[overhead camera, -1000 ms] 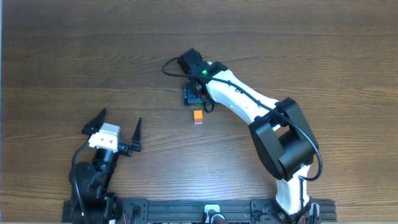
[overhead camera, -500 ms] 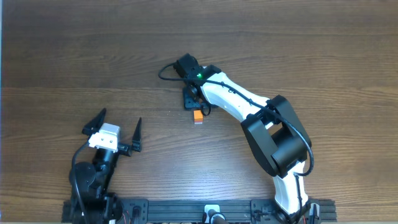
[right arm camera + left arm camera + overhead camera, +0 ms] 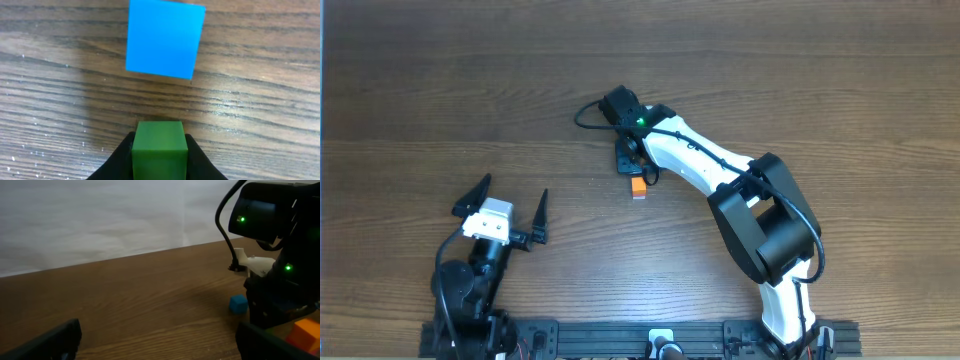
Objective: Stack Cubes
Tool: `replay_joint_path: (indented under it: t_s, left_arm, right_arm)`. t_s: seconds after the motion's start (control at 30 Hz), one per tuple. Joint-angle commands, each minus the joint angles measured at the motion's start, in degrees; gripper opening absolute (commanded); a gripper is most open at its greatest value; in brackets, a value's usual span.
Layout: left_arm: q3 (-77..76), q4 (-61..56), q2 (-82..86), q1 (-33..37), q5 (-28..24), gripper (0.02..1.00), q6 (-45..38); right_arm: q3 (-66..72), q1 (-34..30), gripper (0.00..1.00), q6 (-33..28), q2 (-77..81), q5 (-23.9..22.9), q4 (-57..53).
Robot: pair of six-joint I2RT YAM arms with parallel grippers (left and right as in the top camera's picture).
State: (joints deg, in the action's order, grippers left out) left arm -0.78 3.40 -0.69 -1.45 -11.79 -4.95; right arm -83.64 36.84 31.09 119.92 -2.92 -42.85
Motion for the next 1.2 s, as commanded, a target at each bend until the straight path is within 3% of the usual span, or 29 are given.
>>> replay_joint_path:
  t_s: [0.03, 0.9, 1.2]
  left_arm:
    - [0.4, -0.1, 0.4, 0.3, 0.1, 0.998, -0.6]
    - [0.4, -0.1, 0.4, 0.3, 0.1, 1.000, -0.6]
    - [0.4, -0.1, 0.4, 0.3, 0.1, 1.000, -0.6]
  right_arm:
    - [-1.2, 0.4, 0.172, 0.1, 0.4, -0.1, 0.2]
    - [-3.8, 0.3, 0.042, -1.6, 0.4, -0.6, -0.1]
    - [-8.4, 0.3, 0.012, -2.0, 0.4, -1.2, -6.8]
